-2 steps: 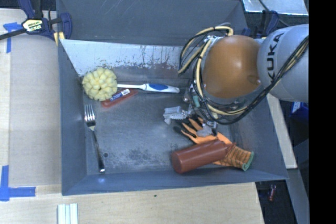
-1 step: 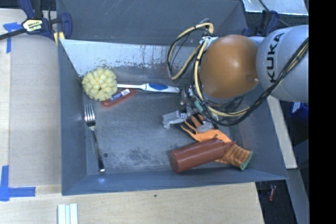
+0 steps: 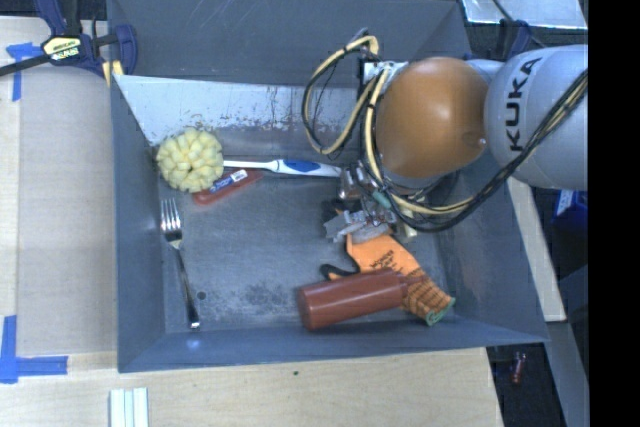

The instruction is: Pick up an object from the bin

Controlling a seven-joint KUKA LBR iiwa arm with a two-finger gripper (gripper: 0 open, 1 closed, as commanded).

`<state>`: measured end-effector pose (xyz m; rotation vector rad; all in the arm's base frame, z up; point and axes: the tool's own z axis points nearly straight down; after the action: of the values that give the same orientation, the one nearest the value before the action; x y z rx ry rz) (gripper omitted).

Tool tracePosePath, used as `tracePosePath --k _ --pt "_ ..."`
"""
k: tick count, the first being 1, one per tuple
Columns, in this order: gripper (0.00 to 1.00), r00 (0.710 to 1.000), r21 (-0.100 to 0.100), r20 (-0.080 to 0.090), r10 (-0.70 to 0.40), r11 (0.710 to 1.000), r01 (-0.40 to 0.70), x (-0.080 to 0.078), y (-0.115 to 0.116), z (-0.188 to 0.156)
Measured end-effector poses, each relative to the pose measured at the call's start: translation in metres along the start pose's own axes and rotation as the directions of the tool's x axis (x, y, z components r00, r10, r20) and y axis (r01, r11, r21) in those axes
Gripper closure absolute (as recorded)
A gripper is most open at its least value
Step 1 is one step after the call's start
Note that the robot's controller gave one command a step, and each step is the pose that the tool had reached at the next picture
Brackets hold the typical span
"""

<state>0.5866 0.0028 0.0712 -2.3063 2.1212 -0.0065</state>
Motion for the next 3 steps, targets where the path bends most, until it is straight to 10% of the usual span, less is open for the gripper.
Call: tracePosePath --k 1,2,3 --pt "1.0 1.0 0.0 0.0 0.0 1.0 0.0 0.0 0.0 0.0" --pt "1.0 0.97 0.0 0.001 -0.245 0.97 0.245 -0.006 -0.008 0.001" --pt "1.0 0.862 0.003 0.001 -0.507 0.862 0.507 -0.012 -0.005 0.0"
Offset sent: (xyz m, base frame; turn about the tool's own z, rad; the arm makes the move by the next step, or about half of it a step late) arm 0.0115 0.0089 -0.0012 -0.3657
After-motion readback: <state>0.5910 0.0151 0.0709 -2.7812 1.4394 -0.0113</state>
